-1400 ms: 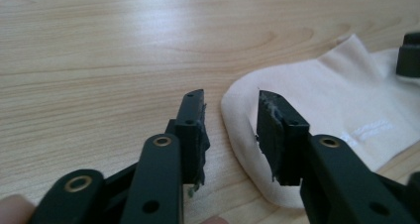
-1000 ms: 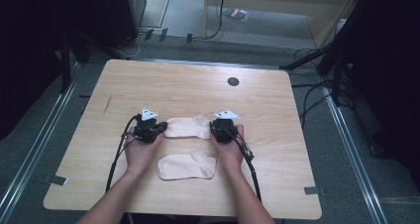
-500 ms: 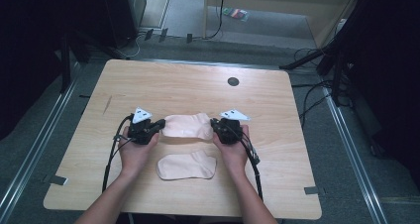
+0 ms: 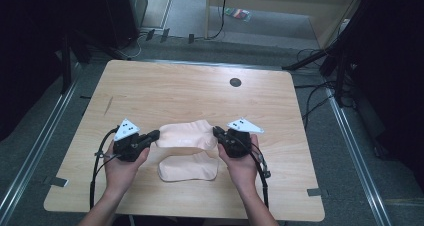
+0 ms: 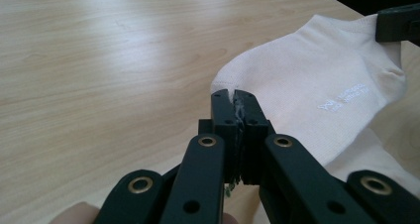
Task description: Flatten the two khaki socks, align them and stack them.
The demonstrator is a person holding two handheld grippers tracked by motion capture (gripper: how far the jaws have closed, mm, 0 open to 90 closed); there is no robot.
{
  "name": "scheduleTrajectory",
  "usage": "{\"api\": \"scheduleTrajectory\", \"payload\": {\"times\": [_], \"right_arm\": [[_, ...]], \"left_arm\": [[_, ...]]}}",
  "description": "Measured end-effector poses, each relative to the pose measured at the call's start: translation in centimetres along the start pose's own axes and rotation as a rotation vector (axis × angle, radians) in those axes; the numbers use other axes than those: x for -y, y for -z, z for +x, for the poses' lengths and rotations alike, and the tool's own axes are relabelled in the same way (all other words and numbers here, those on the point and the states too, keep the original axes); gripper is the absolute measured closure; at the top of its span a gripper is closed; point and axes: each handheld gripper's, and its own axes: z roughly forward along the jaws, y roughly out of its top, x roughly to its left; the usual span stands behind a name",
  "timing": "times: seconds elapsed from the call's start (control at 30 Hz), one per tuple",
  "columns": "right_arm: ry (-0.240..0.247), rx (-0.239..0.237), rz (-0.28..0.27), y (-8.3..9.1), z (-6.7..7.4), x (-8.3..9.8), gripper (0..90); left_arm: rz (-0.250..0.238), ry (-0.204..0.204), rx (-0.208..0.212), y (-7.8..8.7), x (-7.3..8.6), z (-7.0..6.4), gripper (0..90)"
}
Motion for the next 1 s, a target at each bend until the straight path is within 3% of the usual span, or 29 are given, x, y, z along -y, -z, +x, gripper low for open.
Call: {"api": "scheduleTrajectory", "payload": {"times": [0.4,0.57,0.77,1.0], "right_arm": [[0.020,-0.028,0.047,2.4,1.5,3.3,86.7],[0.044,-0.028,0.083,2.2,1.7,4.5,86.7],[0.038,-0.029,0.097,1.9,1.5,5.6,86.7],[0.049,-0.026,0.108,1.8,1.3,6.2,86.6]], "left_arm": [[0.044,0.001,0.021,2.2,3.0,-1.8,90.0],[0.083,-0.007,0.025,1.8,4.5,-2.0,89.9],[0.113,0.005,0.036,1.4,5.4,-2.1,89.9],[0.135,-0.033,0.023,0.8,5.8,-2.6,89.9]]}}
